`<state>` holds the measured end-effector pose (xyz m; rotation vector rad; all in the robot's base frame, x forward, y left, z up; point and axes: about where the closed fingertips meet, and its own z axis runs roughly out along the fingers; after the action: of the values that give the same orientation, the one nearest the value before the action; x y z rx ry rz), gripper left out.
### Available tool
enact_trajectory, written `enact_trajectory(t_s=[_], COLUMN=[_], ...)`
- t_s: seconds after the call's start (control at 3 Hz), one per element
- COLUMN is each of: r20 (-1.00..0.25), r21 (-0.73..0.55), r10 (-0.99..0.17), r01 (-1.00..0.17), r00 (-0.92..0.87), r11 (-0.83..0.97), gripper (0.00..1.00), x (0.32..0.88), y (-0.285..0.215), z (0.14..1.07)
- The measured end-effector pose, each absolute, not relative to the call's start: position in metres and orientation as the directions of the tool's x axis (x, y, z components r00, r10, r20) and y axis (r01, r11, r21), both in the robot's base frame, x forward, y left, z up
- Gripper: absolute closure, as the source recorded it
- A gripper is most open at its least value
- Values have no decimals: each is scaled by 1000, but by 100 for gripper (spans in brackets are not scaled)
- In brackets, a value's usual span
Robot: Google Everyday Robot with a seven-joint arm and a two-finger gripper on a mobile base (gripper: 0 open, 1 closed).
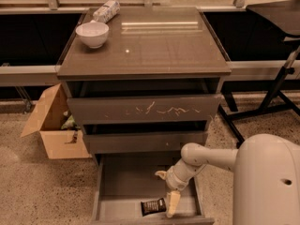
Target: Pick rxbar chocolate from bottom drawer and place on counter
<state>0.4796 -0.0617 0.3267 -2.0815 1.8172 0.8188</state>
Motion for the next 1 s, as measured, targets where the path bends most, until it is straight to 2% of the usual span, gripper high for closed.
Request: enact_trajectory(t_s=[0.33, 1.0], r20=[-593, -653], r21=[119, 67], r10=[-797, -750], r01=[-966, -978], r00=[117, 108], r11=[-230, -200], gripper=[0, 0], x=[496, 530], y=[-60, -59], z=[279, 230])
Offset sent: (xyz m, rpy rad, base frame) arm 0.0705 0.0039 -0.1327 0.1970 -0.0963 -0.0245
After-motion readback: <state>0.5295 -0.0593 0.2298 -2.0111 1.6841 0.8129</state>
